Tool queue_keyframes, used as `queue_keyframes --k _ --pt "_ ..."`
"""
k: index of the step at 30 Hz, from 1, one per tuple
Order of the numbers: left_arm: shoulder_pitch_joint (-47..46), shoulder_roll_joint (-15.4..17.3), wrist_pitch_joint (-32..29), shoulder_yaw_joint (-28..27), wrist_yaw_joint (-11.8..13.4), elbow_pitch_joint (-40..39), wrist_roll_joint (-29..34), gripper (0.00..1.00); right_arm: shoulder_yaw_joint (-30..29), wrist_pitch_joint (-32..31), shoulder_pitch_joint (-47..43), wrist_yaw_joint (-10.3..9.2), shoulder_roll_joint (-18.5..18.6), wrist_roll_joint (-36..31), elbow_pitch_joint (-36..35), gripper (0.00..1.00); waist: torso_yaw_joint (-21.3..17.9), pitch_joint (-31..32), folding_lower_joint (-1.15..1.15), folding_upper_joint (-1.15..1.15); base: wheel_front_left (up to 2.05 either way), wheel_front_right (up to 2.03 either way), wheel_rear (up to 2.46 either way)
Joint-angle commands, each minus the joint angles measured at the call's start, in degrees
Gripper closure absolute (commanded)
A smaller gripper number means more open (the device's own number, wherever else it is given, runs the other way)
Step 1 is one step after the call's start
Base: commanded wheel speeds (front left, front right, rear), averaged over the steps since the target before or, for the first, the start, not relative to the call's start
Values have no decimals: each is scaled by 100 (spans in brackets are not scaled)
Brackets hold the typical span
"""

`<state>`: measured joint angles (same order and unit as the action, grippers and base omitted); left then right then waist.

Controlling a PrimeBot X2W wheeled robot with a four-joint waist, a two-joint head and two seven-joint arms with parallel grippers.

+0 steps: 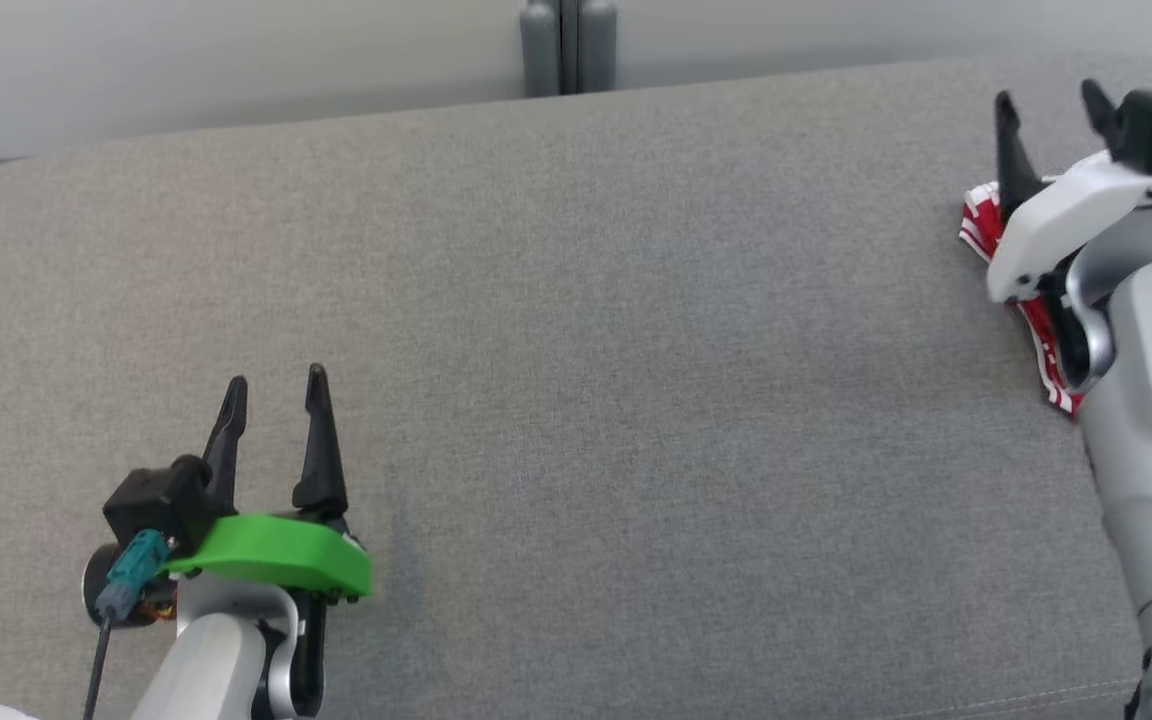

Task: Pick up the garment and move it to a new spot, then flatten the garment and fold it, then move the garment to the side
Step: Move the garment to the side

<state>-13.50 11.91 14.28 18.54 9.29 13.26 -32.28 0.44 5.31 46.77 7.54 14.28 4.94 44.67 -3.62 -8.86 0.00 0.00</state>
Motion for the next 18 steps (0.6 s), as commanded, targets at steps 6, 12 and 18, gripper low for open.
queue_keyframes --k 6,12,18 --pt "495 -35 85 -183 -19 270 -16 0 -4 429 -962 -12 -572 125 -349 0 -54 766 0 0 0 0 0" --pt "953 -118 92 -188 -57 256 112 0 3 685 -2057 -12 -987 83 -976 0 8 1001 0 0 0 0 0" --pt "1249 -193 95 -210 -34 149 246 0 -30 817 -3084 -11 -1127 299 -1760 0 104 1096 0 0 0 0 0"
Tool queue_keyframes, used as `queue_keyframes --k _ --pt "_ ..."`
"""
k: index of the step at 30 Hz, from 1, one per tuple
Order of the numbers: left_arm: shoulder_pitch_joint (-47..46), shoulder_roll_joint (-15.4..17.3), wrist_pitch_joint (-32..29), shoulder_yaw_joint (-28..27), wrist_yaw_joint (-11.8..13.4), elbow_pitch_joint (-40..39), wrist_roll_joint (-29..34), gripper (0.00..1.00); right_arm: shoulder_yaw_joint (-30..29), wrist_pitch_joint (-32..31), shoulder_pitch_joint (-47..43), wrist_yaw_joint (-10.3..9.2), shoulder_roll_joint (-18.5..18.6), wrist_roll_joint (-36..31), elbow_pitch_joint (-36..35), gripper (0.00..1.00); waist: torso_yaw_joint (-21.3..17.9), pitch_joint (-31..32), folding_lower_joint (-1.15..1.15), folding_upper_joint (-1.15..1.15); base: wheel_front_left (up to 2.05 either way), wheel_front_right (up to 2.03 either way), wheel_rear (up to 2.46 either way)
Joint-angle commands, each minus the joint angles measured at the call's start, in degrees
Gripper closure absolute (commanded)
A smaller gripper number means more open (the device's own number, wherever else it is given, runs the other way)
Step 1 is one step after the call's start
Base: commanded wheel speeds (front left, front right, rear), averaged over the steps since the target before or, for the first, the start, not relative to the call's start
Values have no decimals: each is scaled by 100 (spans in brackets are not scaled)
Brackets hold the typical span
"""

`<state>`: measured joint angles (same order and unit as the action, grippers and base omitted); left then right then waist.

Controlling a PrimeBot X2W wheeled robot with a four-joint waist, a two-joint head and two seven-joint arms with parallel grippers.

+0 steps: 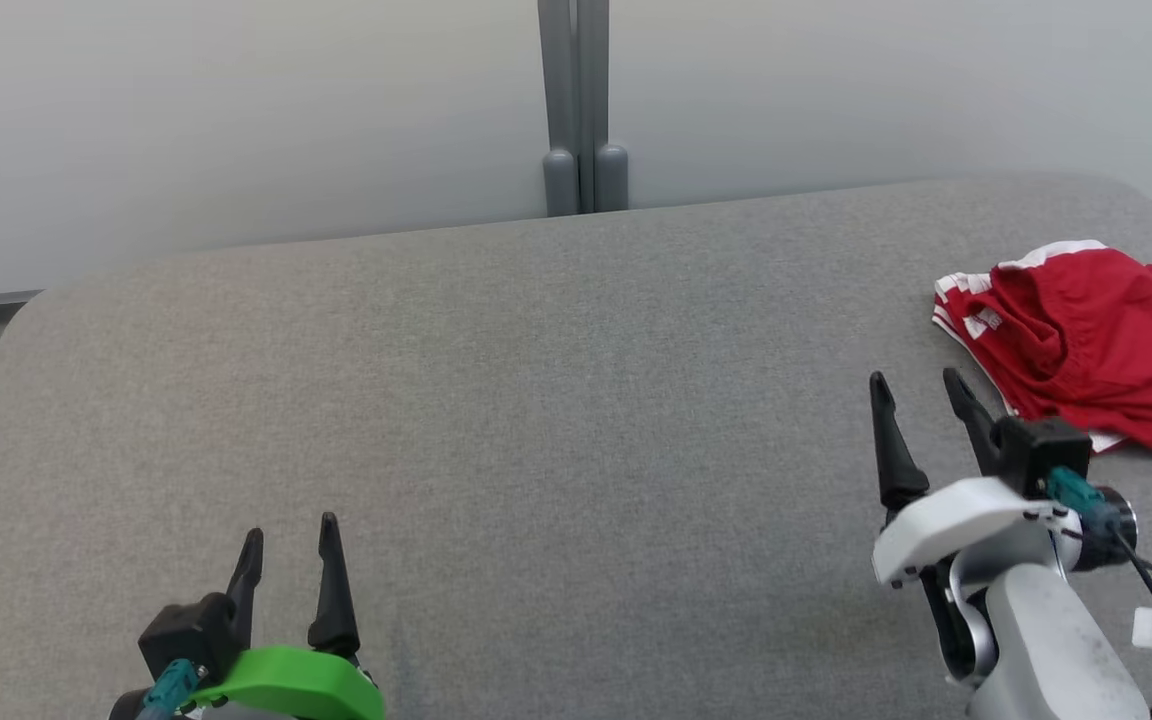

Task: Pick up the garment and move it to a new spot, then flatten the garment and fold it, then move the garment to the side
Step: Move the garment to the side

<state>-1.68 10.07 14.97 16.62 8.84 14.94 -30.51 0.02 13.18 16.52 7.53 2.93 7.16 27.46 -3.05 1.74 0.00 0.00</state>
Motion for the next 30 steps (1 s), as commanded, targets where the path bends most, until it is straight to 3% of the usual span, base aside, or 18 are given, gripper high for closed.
queue_keyframes --k 1,10,30 --pt "103 -29 27 -8 26 -30 81 0 45 47 -228 -10 5 175 -185 0 68 50 0 0 0 0 0" --pt "219 -158 23 48 91 -83 153 0 -40 97 -1220 -10 4 455 -940 0 269 122 0 0 0 0 0" --pt "103 -167 3 183 154 63 227 0 119 -266 -1685 -10 4 336 -1598 0 352 158 0 0 0 0 0"
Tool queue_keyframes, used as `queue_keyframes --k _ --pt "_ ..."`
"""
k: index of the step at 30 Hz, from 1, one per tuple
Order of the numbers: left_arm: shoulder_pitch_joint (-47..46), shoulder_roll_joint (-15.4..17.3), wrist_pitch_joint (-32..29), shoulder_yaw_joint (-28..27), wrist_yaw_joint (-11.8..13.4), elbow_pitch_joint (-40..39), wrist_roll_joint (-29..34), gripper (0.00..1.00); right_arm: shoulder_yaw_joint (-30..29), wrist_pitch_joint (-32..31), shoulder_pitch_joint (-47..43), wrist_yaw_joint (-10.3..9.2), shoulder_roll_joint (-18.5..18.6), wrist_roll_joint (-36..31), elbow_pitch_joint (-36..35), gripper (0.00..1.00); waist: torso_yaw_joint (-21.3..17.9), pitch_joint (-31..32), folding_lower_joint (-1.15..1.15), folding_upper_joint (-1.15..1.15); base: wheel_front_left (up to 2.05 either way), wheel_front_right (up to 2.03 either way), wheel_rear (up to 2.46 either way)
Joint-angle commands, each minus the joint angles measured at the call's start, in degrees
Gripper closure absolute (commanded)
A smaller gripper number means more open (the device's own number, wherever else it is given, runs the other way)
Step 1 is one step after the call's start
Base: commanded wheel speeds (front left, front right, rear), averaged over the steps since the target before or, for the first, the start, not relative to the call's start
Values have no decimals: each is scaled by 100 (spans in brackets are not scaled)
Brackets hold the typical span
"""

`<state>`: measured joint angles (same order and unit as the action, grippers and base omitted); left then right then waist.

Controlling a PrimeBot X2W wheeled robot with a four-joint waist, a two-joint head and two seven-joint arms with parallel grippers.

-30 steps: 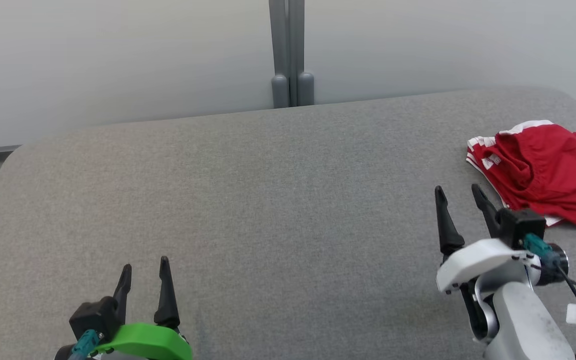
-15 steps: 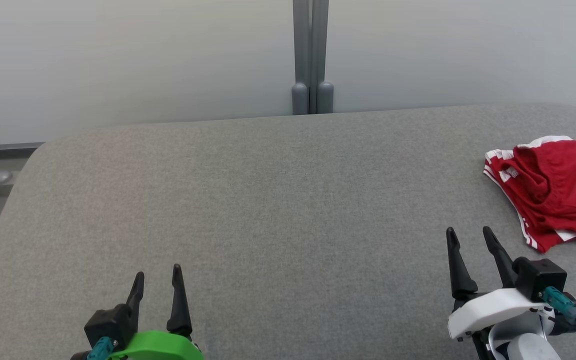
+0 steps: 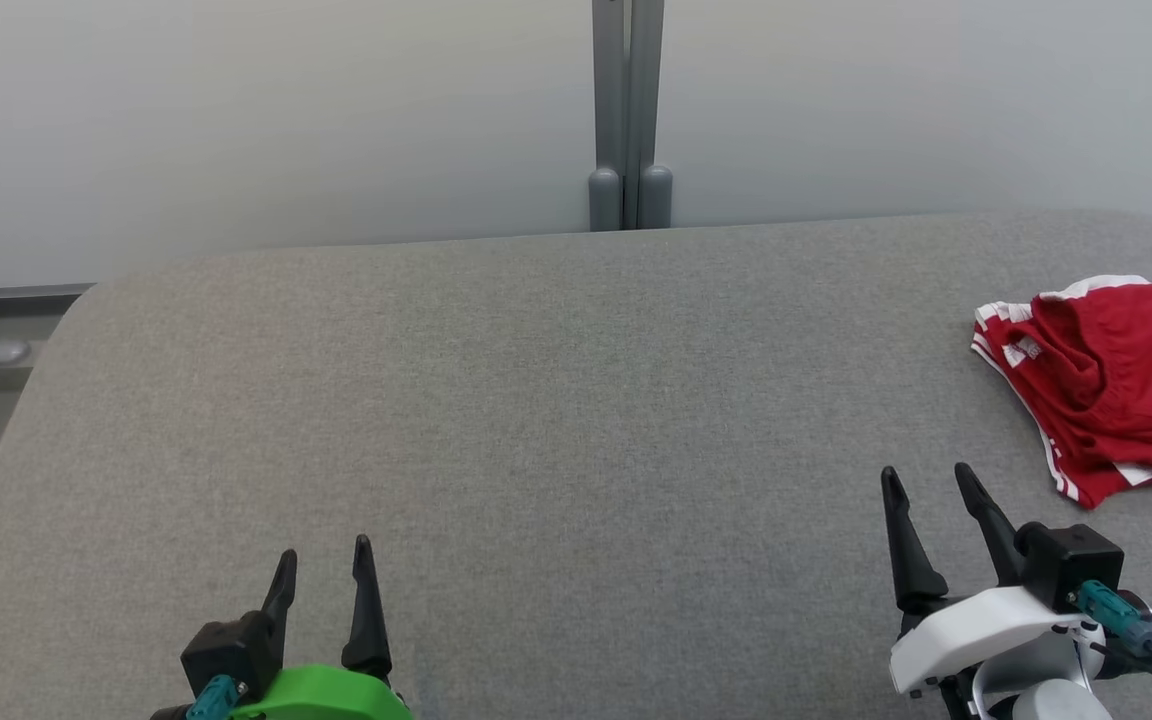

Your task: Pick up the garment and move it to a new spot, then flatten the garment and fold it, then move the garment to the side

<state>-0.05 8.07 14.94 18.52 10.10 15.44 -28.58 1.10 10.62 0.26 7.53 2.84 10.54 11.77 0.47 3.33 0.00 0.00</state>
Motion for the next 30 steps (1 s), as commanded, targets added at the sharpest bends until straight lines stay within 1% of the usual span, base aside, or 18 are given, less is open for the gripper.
queue_keyframes --k 1,15,16,19,30 --pt "-66 39 -1 1 29 12 32 0 14 -17 -63 -10 12 -13 -36 0 1 -2 0 0 0 0 0" --pt "-89 95 -48 75 90 -14 27 0 18 -43 -63 -10 12 19 29 0 20 -6 0 0 0 0 0" --pt "-5 35 -35 58 50 -6 8 100 10 -27 -5 1 -2 8 39 100 21 -6 0 0 0 0 0" --pt "48 -2 -50 59 38 116 -47 100 -3 -46 -42 1 -25 71 175 100 21 -8 0 0 0 0 0" --pt "-59 -74 -351 -314 -224 82 -980 100 -118 -295 63 0 -20 1261 178 100 15 -38 0 0 0 0 0"
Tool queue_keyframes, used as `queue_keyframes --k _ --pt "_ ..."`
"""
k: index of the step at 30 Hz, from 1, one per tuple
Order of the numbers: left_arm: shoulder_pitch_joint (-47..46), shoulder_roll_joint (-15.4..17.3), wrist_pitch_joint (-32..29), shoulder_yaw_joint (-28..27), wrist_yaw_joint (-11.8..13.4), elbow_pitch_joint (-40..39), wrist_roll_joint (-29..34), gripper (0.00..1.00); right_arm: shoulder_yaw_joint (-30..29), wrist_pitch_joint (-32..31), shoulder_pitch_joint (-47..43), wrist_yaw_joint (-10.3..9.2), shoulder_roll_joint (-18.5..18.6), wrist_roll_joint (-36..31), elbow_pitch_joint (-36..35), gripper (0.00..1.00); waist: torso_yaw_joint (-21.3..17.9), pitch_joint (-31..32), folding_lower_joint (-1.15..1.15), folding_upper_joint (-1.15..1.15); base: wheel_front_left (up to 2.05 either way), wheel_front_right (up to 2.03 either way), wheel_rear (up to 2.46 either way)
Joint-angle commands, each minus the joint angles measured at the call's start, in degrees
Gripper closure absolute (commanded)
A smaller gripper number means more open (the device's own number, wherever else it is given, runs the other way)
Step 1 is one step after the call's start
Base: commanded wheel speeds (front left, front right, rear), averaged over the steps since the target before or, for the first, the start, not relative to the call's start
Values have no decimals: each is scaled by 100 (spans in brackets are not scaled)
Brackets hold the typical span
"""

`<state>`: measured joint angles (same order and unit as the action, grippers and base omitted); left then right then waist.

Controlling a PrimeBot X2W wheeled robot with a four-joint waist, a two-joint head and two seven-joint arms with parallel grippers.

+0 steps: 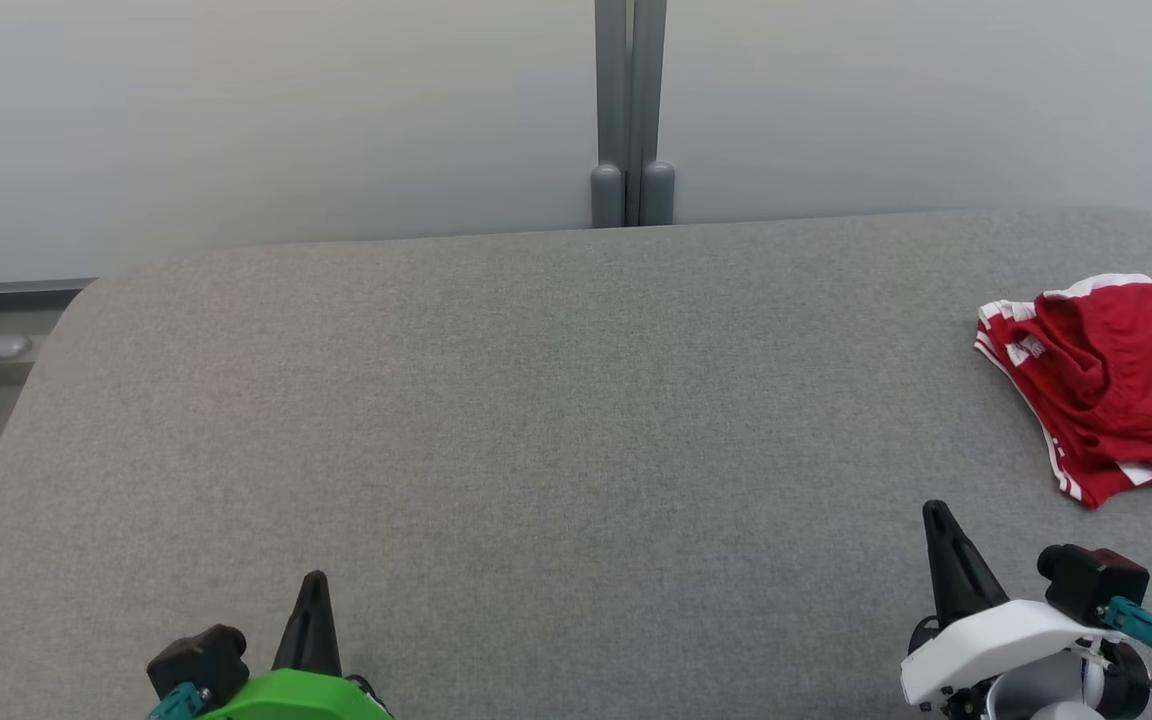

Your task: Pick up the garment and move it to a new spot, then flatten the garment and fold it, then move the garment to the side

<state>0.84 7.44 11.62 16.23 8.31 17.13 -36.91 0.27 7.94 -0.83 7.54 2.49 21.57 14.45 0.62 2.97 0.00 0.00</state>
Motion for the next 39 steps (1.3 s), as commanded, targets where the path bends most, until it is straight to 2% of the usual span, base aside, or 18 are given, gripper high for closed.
queue_keyframes --k 1,19,39 --pt "-159 -18 -49 -121 -70 -89 -234 100 -45 -48 182 -1 16 272 -91 100 -1 -4 0 0 0 0 0" --pt "-318 -118 -468 -640 -437 -142 -1512 100 -196 -381 321 -2 24 1902 -94 100 -10 -53 0 0 0 0 0" --pt "-445 -211 -854 -1109 -767 -199 -2668 100 -336 -687 445 -4 32 3384 -89 100 -21 -107 0 0 0 0 0"
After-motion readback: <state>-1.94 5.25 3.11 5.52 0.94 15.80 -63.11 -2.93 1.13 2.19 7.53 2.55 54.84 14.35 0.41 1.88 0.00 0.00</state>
